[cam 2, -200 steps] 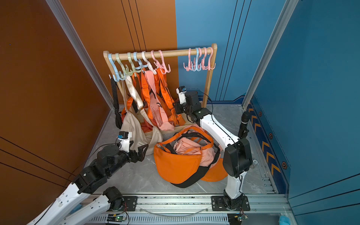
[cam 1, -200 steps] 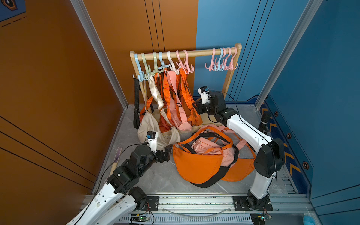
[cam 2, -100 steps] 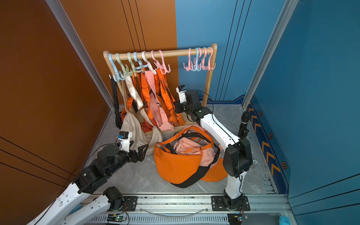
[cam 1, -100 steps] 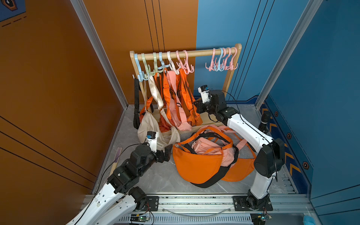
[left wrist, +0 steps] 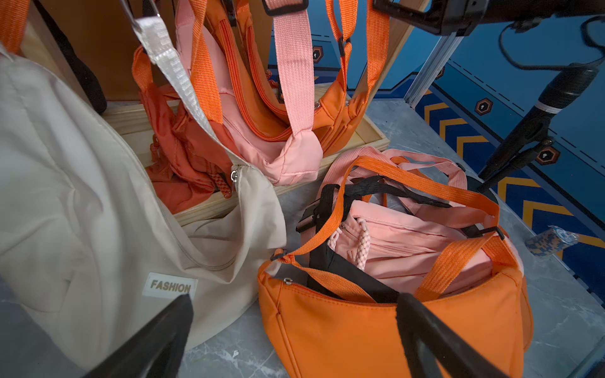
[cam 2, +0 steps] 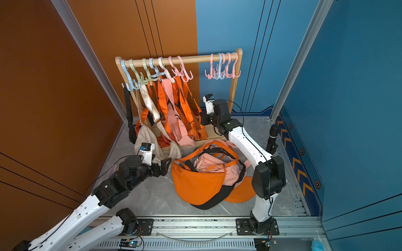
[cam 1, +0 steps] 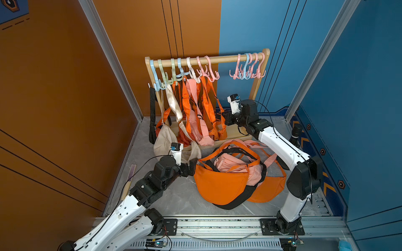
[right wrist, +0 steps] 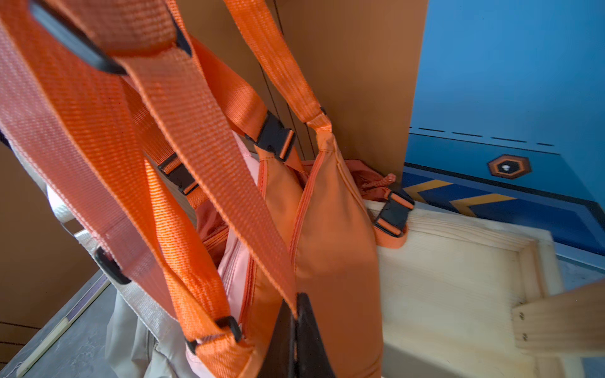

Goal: Take the bag off the hook
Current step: Adjust the hanger on the clothesline.

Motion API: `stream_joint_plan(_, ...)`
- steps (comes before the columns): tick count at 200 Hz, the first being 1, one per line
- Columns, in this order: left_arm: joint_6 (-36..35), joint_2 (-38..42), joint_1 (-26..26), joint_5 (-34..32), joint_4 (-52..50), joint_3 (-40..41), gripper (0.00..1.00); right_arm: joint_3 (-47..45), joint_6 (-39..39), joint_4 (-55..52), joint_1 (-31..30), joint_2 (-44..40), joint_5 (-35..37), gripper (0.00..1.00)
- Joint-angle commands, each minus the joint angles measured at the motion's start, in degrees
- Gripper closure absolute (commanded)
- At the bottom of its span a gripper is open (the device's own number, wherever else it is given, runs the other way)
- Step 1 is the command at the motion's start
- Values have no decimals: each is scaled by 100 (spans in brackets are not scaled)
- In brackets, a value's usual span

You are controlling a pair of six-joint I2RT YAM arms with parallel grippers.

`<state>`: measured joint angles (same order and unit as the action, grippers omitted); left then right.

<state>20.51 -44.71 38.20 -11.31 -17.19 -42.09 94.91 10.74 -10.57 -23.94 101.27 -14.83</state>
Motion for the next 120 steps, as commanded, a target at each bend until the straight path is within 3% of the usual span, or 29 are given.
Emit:
stream_joint_plan(1, 143, -474, -10, 259, 854, -148, 2, -258, 98, -88, 306, -449, -62, 100)
stream_joint_plan(78, -115, -2417, 404, 17, 2131, -1214, 2, -790, 569, -24, 1239, -984, -270, 100)
stream_joint_plan(120, -596, -3366, 407, -141, 2341, -2374, 2, -893, 742, 61, 1560, -1183, -335, 100)
